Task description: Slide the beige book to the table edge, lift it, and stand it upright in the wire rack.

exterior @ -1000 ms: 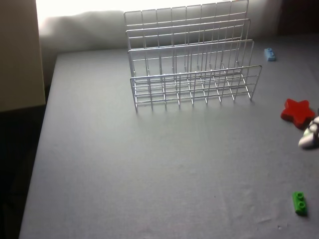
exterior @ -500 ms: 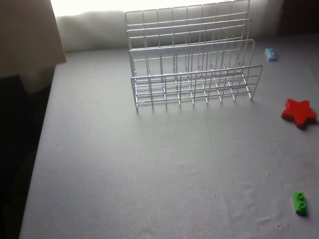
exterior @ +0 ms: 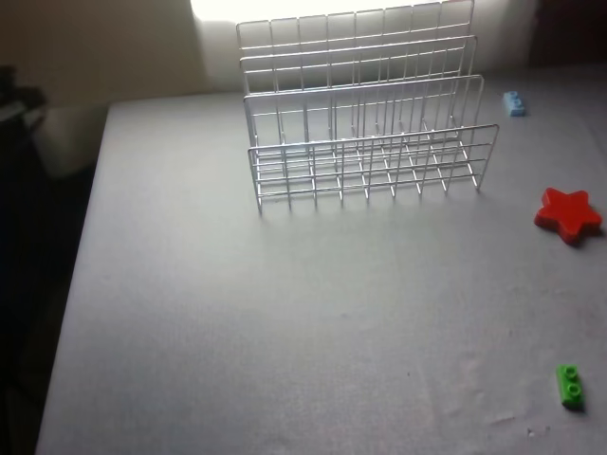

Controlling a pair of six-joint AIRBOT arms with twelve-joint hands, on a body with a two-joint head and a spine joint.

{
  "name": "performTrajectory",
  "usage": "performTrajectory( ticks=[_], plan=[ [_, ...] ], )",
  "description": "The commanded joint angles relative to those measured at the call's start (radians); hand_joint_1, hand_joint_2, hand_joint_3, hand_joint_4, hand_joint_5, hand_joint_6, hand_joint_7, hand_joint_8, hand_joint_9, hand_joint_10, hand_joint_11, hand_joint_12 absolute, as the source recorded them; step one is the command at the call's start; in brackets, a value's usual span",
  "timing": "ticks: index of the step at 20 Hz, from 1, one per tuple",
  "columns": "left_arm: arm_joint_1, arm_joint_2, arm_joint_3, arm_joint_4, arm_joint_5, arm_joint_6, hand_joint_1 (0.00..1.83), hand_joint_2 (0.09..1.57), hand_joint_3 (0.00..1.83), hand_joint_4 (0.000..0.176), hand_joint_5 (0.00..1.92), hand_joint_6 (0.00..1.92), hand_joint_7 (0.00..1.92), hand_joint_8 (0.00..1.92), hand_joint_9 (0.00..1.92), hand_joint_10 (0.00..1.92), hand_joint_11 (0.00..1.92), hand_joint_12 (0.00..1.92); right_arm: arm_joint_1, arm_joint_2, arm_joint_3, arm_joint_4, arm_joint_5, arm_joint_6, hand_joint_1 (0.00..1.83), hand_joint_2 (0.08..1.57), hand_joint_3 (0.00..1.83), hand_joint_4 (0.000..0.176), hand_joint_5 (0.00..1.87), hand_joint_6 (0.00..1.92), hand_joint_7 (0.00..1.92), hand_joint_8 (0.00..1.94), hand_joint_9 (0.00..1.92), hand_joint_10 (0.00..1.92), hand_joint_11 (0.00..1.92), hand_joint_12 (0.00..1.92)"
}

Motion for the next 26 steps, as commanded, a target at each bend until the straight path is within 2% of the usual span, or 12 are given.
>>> performTrajectory(
  ticks=[1, 2, 4, 7, 8, 12, 14, 18, 22, 26],
  plan=[
    [-0.013, -0.004, 0.010, -0.006, -0.106, -0.011, 1.48, 1.19, 0.00, 0.000, 0.79, 1.25, 0.63, 1.34, 0.70, 1.40, 0.88, 1.44, 0.010, 0.010, 0.006, 0.037, -0.033, 0.011, 0.12, 1.13, 0.00, 0.000, 0.30, 0.00, 0.32, 0.00, 0.33, 0.00, 0.01, 0.96],
    [-0.025, -0.023, 0.017, 0.013, -0.103, -0.011, 1.48, 1.17, 0.00, 0.000, 0.82, 1.21, 0.66, 1.30, 0.74, 1.35, 0.90, 1.42, 0.012, 0.009, 0.006, 0.037, -0.048, 0.019, 0.12, 1.13, 0.00, 0.000, 0.30, 0.00, 0.32, 0.00, 0.33, 0.00, 0.00, 0.96],
    [-0.047, -0.059, 0.028, 0.047, -0.089, -0.014, 1.48, 1.18, 0.00, 0.000, 0.79, 1.23, 0.65, 1.32, 0.74, 1.37, 0.90, 1.44, 0.025, 0.008, 0.009, 0.038, -0.076, 0.018, 0.12, 1.13, 0.00, 0.000, 0.30, 0.00, 0.32, 0.00, 0.32, 0.00, 0.00, 0.96],
    [-0.072, -0.110, 0.044, 0.051, -0.077, -0.015, 1.48, 1.17, 0.00, 0.000, 0.80, 1.22, 0.68, 1.28, 0.76, 1.33, 0.89, 1.46, 0.034, -0.005, 0.013, 0.059, -0.119, 0.014, 0.13, 1.13, 0.00, 0.000, 0.29, 0.00, 0.31, 0.00, 0.32, 0.01, 0.01, 0.96],
    [-0.085, -0.134, 0.058, 0.051, -0.071, -0.014, 1.48, 1.17, 0.00, 0.000, 0.80, 1.22, 0.68, 1.28, 0.76, 1.33, 0.89, 1.46, 0.032, -0.007, 0.013, 0.114, -0.141, -0.005, 0.15, 1.12, 0.00, 0.000, 0.30, 0.01, 0.31, 0.01, 0.32, 0.01, 0.02, 0.97],
    [-0.119, -0.210, 0.132, 0.049, -0.039, -0.021, 1.48, 1.19, 0.00, 0.000, 0.75, 1.31, 0.63, 1.34, 0.70, 1.40, 0.88, 1.46, 0.035, -0.018, 0.013, 0.122, -0.206, -0.016, 0.17, 1.12, 0.00, 0.000, 0.28, 0.00, 0.30, 0.00, 0.32, 0.00, 0.00, 0.96],
    [-0.141, -0.250, 0.165, 0.048, -0.030, -0.030, 1.48, 1.18, 0.00, 0.000, 0.78, 1.25, 0.65, 1.31, 0.74, 1.36, 0.90, 1.42, 0.040, -0.029, 0.013, 0.131, -0.226, -0.014, 0.16, 1.13, 0.00, 0.000, 0.29, 0.00, 0.30, 0.00, 0.31, 0.00, 0.00, 0.96],
    [-0.152, -0.301, 0.183, 0.051, -0.026, -0.044, 1.48, 1.17, 0.00, 0.000, 0.81, 1.19, 0.66, 1.32, 0.75, 1.35, 0.90, 1.45, 0.072, -0.064, 0.008, 0.136, -0.251, -0.006, 0.14, 1.13, 0.00, 0.000, 0.29, 0.00, 0.31, 0.00, 0.32, 0.00, 0.00, 0.95],
    [-0.137, -0.332, 0.180, 0.078, -0.026, -0.052, 1.48, 1.17, 0.00, 0.000, 0.81, 1.21, 0.65, 1.32, 0.74, 1.36, 0.90, 1.44, 0.083, -0.064, -0.025, 0.136, -0.303, 0.007, 0.14, 1.13, 0.00, 0.000, 0.27, 0.00, 0.29, 0.00, 0.30, 0.00, 0.00, 0.93],
    [-0.115, -0.395, 0.229, 0.118, -0.033, -0.057, 1.48, 1.18, 0.00, 0.000, 0.80, 1.22, 0.64, 1.33, 0.73, 1.37, 0.91, 1.41, 0.083, -0.065, -0.054, 0.136, -0.334, 0.027, 0.17, 1.12, 0.00, 0.000, 0.30, 0.00, 0.31, 0.00, 0.31, 0.00, 0.00, 0.94]
  ],
)
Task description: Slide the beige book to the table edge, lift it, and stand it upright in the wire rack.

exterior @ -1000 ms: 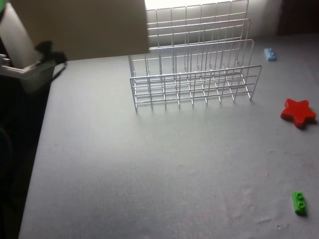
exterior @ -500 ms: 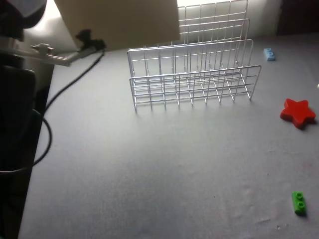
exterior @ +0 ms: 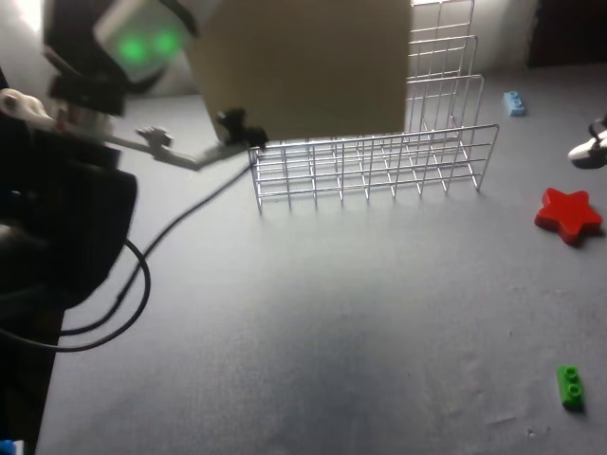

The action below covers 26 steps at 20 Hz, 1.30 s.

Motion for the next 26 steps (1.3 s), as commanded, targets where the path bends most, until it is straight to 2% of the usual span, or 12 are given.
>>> performTrajectory(
  ticks=[1, 4, 5, 7, 12, 16, 21, 22, 23, 24, 26],
  plan=[
    [-0.006, -0.003, 0.014, -0.004, -0.111, -0.024, 1.48, 1.18, 0.00, 0.000, 0.80, 1.23, 0.63, 1.33, 0.72, 1.38, 0.89, 1.45, 0.011, 0.008, 0.000, 0.014, -0.026, 0.011, 0.16, 1.12, 0.00, 0.000, 0.30, 0.00, 0.31, 0.00, 0.31, 0.00, 0.00, 0.94],
    [-0.007, -0.049, 0.064, -0.005, -0.111, -0.040, 1.48, 1.18, 0.00, 0.000, 0.78, 1.25, 0.64, 1.33, 0.73, 1.38, 0.90, 1.41, 0.011, 0.007, -0.004, 0.014, -0.050, 0.014, 0.16, 1.12, 0.00, 0.000, 0.32, 0.01, 0.33, 0.01, 0.34, 0.01, 0.01, 0.96],
    [-0.012, -0.053, 0.071, -0.006, -0.111, -0.042, 1.48, 1.18, 0.00, 0.000, 0.80, 1.24, 0.64, 1.31, 0.72, 1.38, 0.85, 1.50, 0.011, 0.007, -0.004, 0.014, -0.053, 0.014, 0.17, 1.12, 0.00, 0.000, 0.32, 0.01, 0.33, 0.01, 0.33, 0.01, 0.00, 0.96],
    [-0.023, -0.062, 0.091, -0.006, -0.111, -0.050, 1.48, 1.19, 0.00, 0.000, 0.81, 1.23, 0.64, 1.31, 0.71, 1.39, 0.83, 1.53, 0.012, 0.006, -0.004, 0.014, -0.061, 0.013, 0.20, 1.12, 0.00, 0.000, 0.32, 0.00, 0.32, 0.00, 0.33, 0.00, 0.00, 0.97],
    [-0.029, -0.092, 0.152, -0.007, -0.095, -0.055, 1.47, 1.20, 0.00, 0.000, 0.76, 1.31, 0.61, 1.35, 0.68, 1.44, 0.85, 1.50, 0.013, 0.002, -0.004, 0.014, -0.065, -0.016, 0.15, 1.13, 0.00, 0.000, 0.32, 0.01, 0.32, 0.01, 0.33, 0.01, 0.01, 0.96],
    [-0.024, -0.125, 0.201, -0.014, -0.090, -0.060, 1.48, 1.19, 0.00, 0.000, 0.76, 1.26, 0.61, 1.35, 0.70, 1.43, 0.87, 1.48, 0.013, -0.008, -0.004, 0.014, -0.091, -0.014, 0.21, 1.11, 0.00, 0.000, 0.35, 0.01, 0.34, 0.01, 0.34, 0.01, 0.02, 0.96],
    [-0.030, -0.174, 0.285, -0.014, -0.084, -0.067, 1.48, 1.19, 0.00, 0.000, 0.78, 1.25, 0.63, 1.33, 0.70, 1.42, 0.88, 1.47, 0.015, -0.017, -0.004, 0.014, -0.090, -0.007, 0.18, 1.12, 0.00, 0.000, 0.36, 0.01, 0.34, 0.01, 0.34, 0.01, 0.03, 0.95],
    [-0.031, -0.184, 0.300, -0.014, -0.082, -0.069, 1.47, 1.19, 0.00, 0.000, 0.77, 1.27, 0.62, 1.32, 0.69, 1.44, 0.86, 1.50, 0.015, -0.019, -0.004, 0.014, -0.090, -0.007, 0.18, 1.12, 0.00, 0.000, 0.34, 0.00, 0.33, 0.00, 0.33, 0.00, 0.02, 0.94],
    [-0.032, -0.195, 0.315, -0.014, -0.079, -0.069, 1.47, 1.23, 0.00, 0.000, 0.70, 1.34, 0.54, 1.41, 0.61, 1.50, 0.78, 1.56, 0.015, -0.021, -0.004, 0.014, -0.089, -0.005, 0.19, 1.12, 0.00, 0.000, 0.35, 0.00, 0.33, 0.00, 0.34, 0.01, 0.03, 0.95],
    [-0.035, -0.205, 0.329, -0.014, -0.078, -0.069, 1.47, 1.24, 0.00, 0.000, 0.67, 1.37, 0.52, 1.43, 0.60, 1.51, 0.77, 1.55, 0.016, -0.023, -0.004, 0.014, -0.090, -0.003, 0.19, 1.12, 0.00, 0.000, 0.34, 0.00, 0.33, 0.00, 0.33, 0.00, 0.02, 0.94],
    [-0.038, -0.218, 0.349, -0.014, -0.076, -0.070, 1.48, 1.18, 0.00, 0.000, 0.79, 1.23, 0.65, 1.33, 0.73, 1.38, 0.92, 1.39, 0.017, -0.029, -0.004, 0.014, -0.093, -0.003, 0.17, 1.12, 0.00, 0.000, 0.32, 0.00, 0.31, 0.00, 0.32, 0.00, 0.00, 0.94]
  ],
)
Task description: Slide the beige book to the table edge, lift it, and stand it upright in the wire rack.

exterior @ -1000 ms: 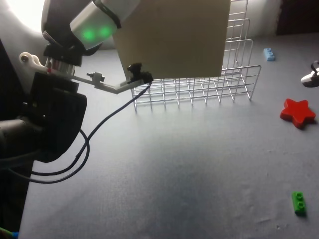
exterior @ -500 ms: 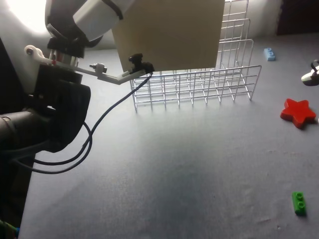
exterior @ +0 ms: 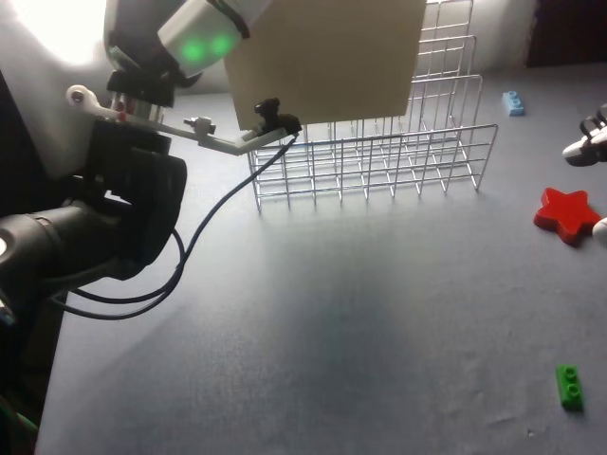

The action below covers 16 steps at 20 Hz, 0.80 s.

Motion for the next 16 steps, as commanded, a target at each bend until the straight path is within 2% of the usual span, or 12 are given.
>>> performTrajectory(
  ticks=[1, 9, 16],
  plan=[
    [-0.013, 0.004, 0.011, -0.007, -0.100, -0.018, 1.48, 1.17, 0.00, 0.000, 0.79, 1.22, 0.65, 1.32, 0.74, 1.36, 0.92, 1.40, 0.016, 0.003, 0.000, 0.007, -0.020, 0.006, 0.15, 1.13, 0.00, 0.000, 0.32, 0.00, 0.31, 0.00, 0.32, 0.00, 0.00, 0.94],
    [0.002, -0.034, 0.042, -0.011, -0.091, -0.019, 1.48, 1.18, 0.00, 0.000, 0.77, 1.25, 0.67, 1.29, 0.75, 1.35, 0.88, 1.47, 0.017, -0.001, -0.001, 0.007, -0.014, 0.006, 0.15, 1.12, 0.00, 0.000, 0.34, 0.00, 0.33, 0.00, 0.33, 0.00, 0.01, 0.94],
    [0.028, -0.075, 0.113, -0.040, -0.096, -0.021, 1.48, 1.18, 0.00, 0.000, 0.81, 1.21, 0.65, 1.32, 0.73, 1.37, 0.89, 1.44, 0.018, -0.021, 0.000, 0.007, -0.017, 0.005, 0.12, 1.13, 0.00, 0.000, 0.35, 0.00, 0.34, 0.00, 0.34, 0.00, 0.02, 0.95]
  ],
)
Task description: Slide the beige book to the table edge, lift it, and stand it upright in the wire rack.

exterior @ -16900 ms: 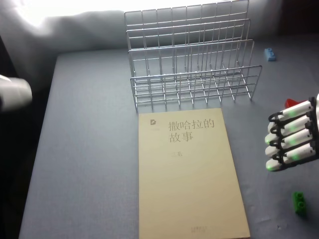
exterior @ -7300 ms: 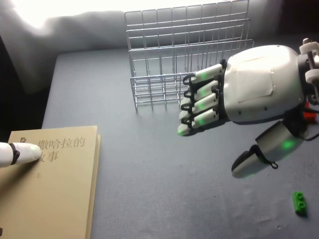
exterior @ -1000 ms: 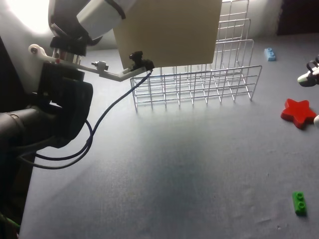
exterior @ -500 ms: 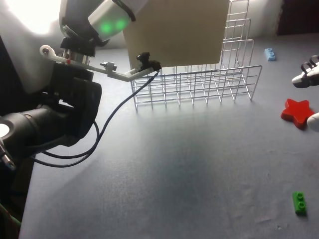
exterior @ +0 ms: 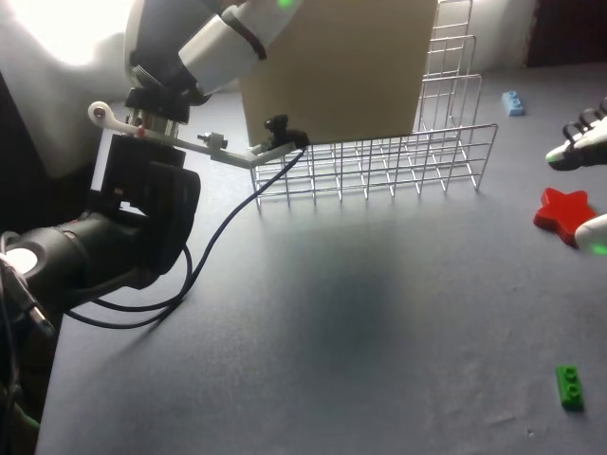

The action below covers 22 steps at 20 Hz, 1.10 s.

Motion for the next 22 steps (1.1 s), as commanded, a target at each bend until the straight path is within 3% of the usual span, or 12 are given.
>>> performTrajectory(
  ticks=[1, 3, 6, 10, 22],
  plan=[
    [0.003, 0.001, 0.011, -0.008, -0.111, -0.017, 1.48, 1.18, 0.00, 0.000, 0.81, 1.22, 0.65, 1.31, 0.73, 1.37, 0.89, 1.44, 0.019, 0.002, 0.000, 0.007, -0.013, 0.004, 0.14, 1.14, 0.00, 0.000, 0.35, 0.00, 0.34, 0.00, 0.33, 0.00, 0.01, 0.95],
    [0.014, -0.011, 0.014, -0.014, -0.111, -0.017, 1.48, 1.17, 0.00, 0.000, 0.81, 1.21, 0.67, 1.29, 0.75, 1.36, 0.92, 1.40, 0.021, -0.002, 0.000, 0.007, -0.010, 0.004, 0.13, 1.14, 0.00, 0.000, 0.35, 0.00, 0.34, 0.00, 0.33, 0.00, 0.01, 0.95],
    [0.027, -0.027, 0.022, -0.020, -0.113, -0.015, 1.48, 1.19, 0.00, 0.000, 0.80, 1.22, 0.63, 1.32, 0.70, 1.41, 0.85, 1.50, 0.025, -0.011, 0.001, 0.007, -0.013, 0.004, 0.14, 1.14, 0.00, 0.000, 0.32, 0.00, 0.30, 0.00, 0.31, 0.00, 0.00, 0.90],
    [0.039, -0.057, 0.046, -0.029, -0.116, -0.013, 1.48, 1.17, 0.00, 0.000, 0.82, 1.19, 0.66, 1.30, 0.75, 1.33, 0.90, 1.44, 0.029, -0.017, 0.001, 0.007, -0.016, 0.003, 0.14, 1.14, 0.00, 0.000, 0.36, 0.01, 0.35, 0.02, 0.35, 0.02, 0.03, 0.93],
    [0.050, -0.124, 0.080, -0.102, -0.118, 0.005, 1.48, 1.18, 0.00, 0.000, 0.80, 1.23, 0.64, 1.32, 0.74, 1.37, 0.91, 1.42, 0.029, -0.060, 0.001, 0.007, -0.042, -0.040, 0.13, 1.14, 0.00, 0.000, 0.35, 0.00, 0.35, 0.00, 0.35, 0.00, 0.01, 0.96]
  ],
)
